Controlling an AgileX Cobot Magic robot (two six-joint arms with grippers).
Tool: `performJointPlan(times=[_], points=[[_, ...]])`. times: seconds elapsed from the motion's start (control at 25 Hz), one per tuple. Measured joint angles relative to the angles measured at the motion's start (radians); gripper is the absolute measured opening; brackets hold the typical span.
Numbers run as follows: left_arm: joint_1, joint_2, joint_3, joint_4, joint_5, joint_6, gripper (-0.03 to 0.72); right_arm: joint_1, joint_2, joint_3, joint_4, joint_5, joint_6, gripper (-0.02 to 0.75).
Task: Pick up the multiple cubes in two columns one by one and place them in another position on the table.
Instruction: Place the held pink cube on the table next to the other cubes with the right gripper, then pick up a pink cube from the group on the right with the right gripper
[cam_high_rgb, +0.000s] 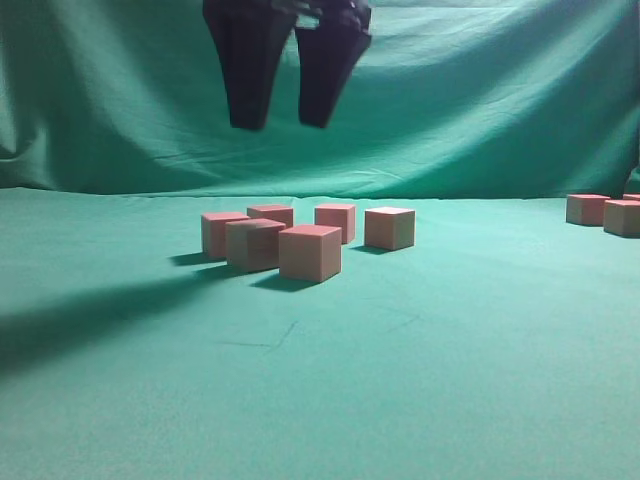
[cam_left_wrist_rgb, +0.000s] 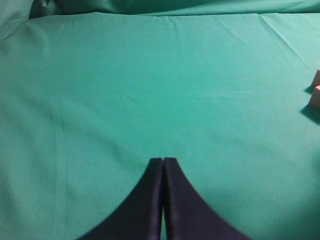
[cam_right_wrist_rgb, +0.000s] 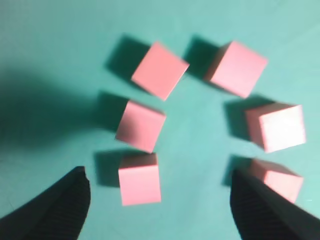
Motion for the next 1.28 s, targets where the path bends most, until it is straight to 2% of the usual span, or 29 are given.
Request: performJointPlan(times=[0.12, 0.24, 0.4, 0.56, 0.72, 0.96, 1.12, 1.28], points=[[0.000, 0.000, 0.000, 0.000, 0.000, 0.000, 0.000, 0.000, -0.017, -0.034, -0.029, 0.011, 0.056, 0.531], [0.000, 0.000, 0.000, 0.000, 0.000, 0.000, 0.000, 0.000, -0.052, -0.037, -0.107, 0.018, 0.148, 0.531], [0.000, 0.000, 0.000, 0.000, 0.000, 0.000, 0.000, -0.042, -0.149, -0.024, -0.175, 0.022, 0.239, 0.531], [0.000, 0.000, 0.000, 0.000, 0.000, 0.000, 0.000, -0.162, -0.293, 0.061, -0.183, 0.022, 0.288, 0.531], [0.000, 0.000, 0.000, 0.000, 0.000, 0.000, 0.000, -0.331, -0.409, 0.192, -0.183, 0.026, 0.314, 0.531], [0.000, 0.000, 0.000, 0.000, 0.000, 0.000, 0.000, -0.549, -0.476, 0.376, -0.177, 0.028, 0.321, 0.531], [0.000, 0.000, 0.000, 0.000, 0.000, 0.000, 0.000, -0.632, -0.474, 0.475, -0.097, -0.048, 0.321, 0.531], [0.000, 0.000, 0.000, 0.000, 0.000, 0.000, 0.000, -0.656, -0.434, 0.496, -0.049, -0.128, 0.295, 0.531]])
